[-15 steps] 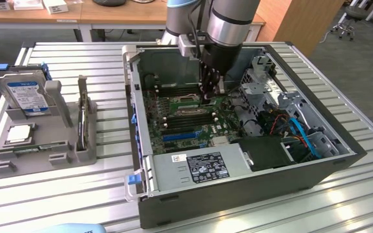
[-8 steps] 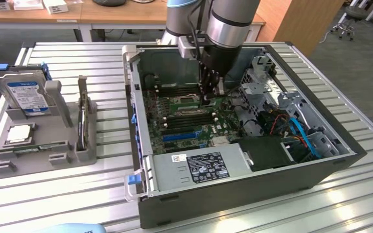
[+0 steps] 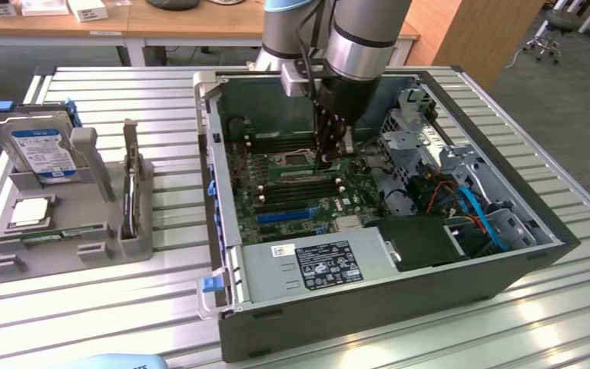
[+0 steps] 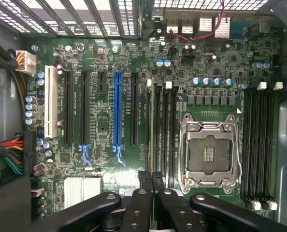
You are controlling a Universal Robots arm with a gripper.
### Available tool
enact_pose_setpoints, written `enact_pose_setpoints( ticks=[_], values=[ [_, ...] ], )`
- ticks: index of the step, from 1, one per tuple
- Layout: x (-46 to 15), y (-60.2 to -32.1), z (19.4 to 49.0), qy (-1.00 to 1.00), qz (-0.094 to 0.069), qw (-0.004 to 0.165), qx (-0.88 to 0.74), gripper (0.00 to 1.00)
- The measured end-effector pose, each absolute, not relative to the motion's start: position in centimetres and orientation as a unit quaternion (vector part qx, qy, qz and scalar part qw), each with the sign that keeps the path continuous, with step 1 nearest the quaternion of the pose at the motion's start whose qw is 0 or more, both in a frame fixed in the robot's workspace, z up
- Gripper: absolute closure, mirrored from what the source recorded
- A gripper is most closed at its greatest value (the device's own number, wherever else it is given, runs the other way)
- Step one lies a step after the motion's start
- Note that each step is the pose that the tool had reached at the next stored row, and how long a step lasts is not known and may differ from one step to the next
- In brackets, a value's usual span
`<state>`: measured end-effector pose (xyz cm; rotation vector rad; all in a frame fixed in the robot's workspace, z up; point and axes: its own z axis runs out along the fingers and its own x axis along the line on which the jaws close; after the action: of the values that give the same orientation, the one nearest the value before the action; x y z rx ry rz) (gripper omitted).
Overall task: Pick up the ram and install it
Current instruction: 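Insert the ram into the slot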
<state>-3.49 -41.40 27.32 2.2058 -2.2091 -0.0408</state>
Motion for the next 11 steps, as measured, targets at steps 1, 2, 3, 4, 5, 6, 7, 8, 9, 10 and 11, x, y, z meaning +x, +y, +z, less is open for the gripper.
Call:
enact_pose_setpoints(
  ticks=[1, 2, 3, 4, 5, 6, 7, 8, 9, 10, 11],
  values=[
    [-3.49, -41.40, 27.22, -0.707, -0.013, 0.010, 0.707, 0.88],
    [-3.49, -41.40, 27.13, -0.707, -0.013, 0.010, 0.707, 0.88],
    [-3.50, -41.40, 27.04, -0.707, -0.013, 0.010, 0.707, 0.88],
    [-3.50, -41.40, 26.95, -0.707, -0.013, 0.010, 0.707, 0.88],
    [-3.51, -41.40, 26.86, -0.707, -0.013, 0.010, 0.707, 0.88],
    [-3.51, -41.40, 26.77, -0.706, -0.013, 0.010, 0.708, 0.88],
    [-3.52, -41.40, 26.68, -0.706, -0.013, 0.010, 0.708, 0.88],
    [-3.52, -41.40, 26.59, -0.706, -0.013, 0.010, 0.708, 0.88],
    [-3.53, -41.40, 26.49, -0.706, -0.013, 0.010, 0.708, 0.88],
    [-3.53, -41.40, 26.41, -0.706, -0.013, 0.010, 0.708, 0.88],
    [-3.54, -41.40, 26.32, -0.706, -0.013, 0.010, 0.709, 0.88]
  ],
)
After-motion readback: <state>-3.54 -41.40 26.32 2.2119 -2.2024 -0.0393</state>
